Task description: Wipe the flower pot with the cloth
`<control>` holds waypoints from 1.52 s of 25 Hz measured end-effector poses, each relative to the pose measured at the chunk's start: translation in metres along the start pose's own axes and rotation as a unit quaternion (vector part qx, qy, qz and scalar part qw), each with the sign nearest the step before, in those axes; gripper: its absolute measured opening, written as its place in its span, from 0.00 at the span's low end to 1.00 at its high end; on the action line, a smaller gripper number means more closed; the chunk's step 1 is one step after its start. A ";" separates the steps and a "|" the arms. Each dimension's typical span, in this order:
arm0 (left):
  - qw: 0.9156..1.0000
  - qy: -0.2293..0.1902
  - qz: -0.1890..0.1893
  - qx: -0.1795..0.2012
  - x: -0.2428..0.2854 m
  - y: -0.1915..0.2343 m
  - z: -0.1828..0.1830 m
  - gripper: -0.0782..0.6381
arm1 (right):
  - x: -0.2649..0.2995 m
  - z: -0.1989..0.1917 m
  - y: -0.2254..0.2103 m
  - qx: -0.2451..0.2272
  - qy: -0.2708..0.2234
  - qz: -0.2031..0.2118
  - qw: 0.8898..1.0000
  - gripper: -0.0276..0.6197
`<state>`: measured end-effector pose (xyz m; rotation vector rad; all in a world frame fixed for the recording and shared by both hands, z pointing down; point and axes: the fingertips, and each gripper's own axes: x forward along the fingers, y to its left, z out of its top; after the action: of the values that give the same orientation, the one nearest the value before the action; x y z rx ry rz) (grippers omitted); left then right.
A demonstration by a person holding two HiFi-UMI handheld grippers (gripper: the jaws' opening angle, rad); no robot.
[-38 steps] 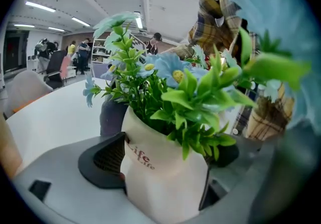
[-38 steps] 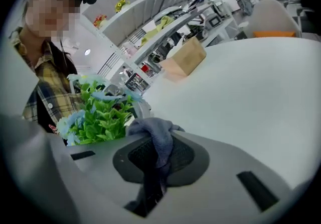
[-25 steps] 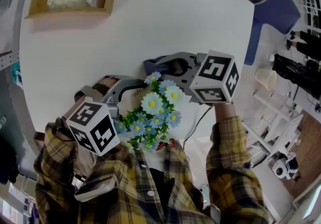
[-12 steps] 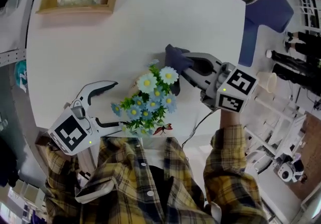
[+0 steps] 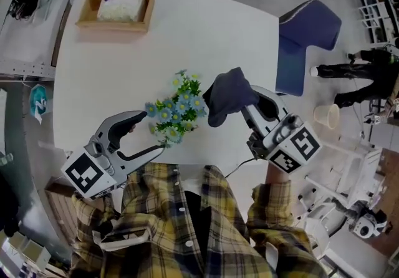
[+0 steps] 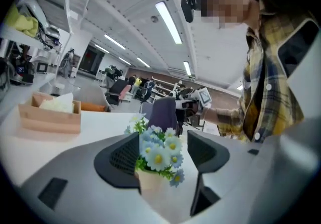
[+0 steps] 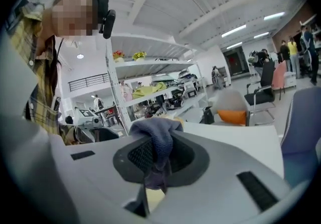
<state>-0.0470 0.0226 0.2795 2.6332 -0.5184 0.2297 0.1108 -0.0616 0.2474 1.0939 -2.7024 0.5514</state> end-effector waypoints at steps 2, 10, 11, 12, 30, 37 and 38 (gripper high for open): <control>0.999 -0.037 0.028 0.015 -0.010 -0.004 0.025 0.47 | -0.013 0.021 0.013 -0.018 -0.031 -0.014 0.999 0.08; 0.978 -0.124 0.153 0.074 -0.023 -0.024 0.111 0.17 | -0.044 0.076 0.071 -0.059 -0.108 -0.006 0.992 0.08; 0.974 -0.132 0.170 0.077 -0.024 -0.024 0.119 0.15 | -0.044 0.080 0.077 -0.062 -0.113 -0.001 0.992 0.08; 0.971 -0.142 0.178 0.075 -0.024 -0.024 0.125 0.14 | -0.043 0.083 0.084 -0.064 -0.117 0.006 0.991 0.08; 0.971 -0.147 0.163 0.100 -0.033 -0.035 0.161 0.12 | -0.041 0.082 0.121 -0.068 -0.110 0.050 0.990 0.08; 0.971 -0.144 0.158 0.105 -0.027 -0.031 0.164 0.12 | -0.039 0.077 0.117 -0.060 -0.103 0.047 0.992 0.08; 0.971 -0.141 0.159 0.107 -0.026 -0.030 0.162 0.12 | -0.039 0.076 0.116 -0.058 -0.103 0.046 0.992 0.08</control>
<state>-0.0470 -0.0174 0.1169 2.7958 -1.0680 0.0064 0.0555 0.0096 0.1342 1.0525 -2.9329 0.3030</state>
